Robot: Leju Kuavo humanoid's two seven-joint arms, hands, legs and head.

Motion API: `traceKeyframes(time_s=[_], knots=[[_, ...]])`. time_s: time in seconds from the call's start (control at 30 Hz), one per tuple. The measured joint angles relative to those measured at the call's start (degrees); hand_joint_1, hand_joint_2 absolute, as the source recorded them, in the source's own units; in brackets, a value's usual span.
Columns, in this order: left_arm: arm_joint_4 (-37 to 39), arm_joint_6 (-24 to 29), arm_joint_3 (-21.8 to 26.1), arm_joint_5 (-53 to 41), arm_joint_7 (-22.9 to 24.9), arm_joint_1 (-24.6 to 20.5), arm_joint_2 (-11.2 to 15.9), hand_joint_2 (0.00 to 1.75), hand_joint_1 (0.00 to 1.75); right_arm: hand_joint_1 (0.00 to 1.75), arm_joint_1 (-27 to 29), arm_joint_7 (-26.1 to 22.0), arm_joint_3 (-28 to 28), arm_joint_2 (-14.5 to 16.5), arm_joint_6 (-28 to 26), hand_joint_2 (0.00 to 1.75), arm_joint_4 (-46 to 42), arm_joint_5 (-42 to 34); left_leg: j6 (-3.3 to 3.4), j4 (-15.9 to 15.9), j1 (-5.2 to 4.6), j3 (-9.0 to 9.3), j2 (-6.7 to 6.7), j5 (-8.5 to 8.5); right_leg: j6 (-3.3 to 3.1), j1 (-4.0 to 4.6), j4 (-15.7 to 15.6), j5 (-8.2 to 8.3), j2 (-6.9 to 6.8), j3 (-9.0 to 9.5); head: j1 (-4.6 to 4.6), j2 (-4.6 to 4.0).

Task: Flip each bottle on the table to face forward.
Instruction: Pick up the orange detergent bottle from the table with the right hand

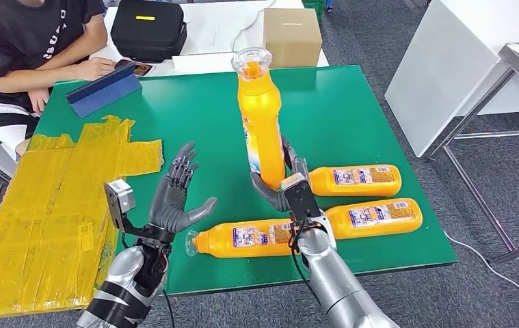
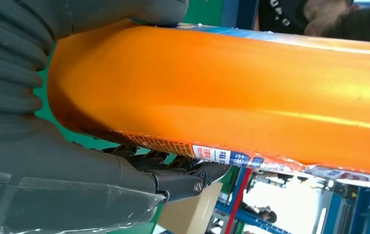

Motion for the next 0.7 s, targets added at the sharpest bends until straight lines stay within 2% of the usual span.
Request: traceKeyframes(time_s=[0.27,0.7], knots=[[1.11,-2.99,-0.47,4.8,2.12,-2.89,0.0,1.75,0.0,1.75,-0.02,-0.49,3.63,1.24,0.21,1.75,1.44,1.49,0.0,0.0,0.0,0.0,0.01,0.0,0.0,0.0,0.0,0.0,0.0,-0.01,0.0,0.0],[1.19,-3.52,-1.07,5.73,2.3,-3.26,0.0,1.75,0.0,1.75,-0.08,-0.54,5.64,1.53,-0.27,1.75,3.5,2.67,0.0,0.0,0.0,-0.01,0.01,0.0,0.0,0.0,0.0,0.0,0.0,-0.01,-0.01,0.0]])
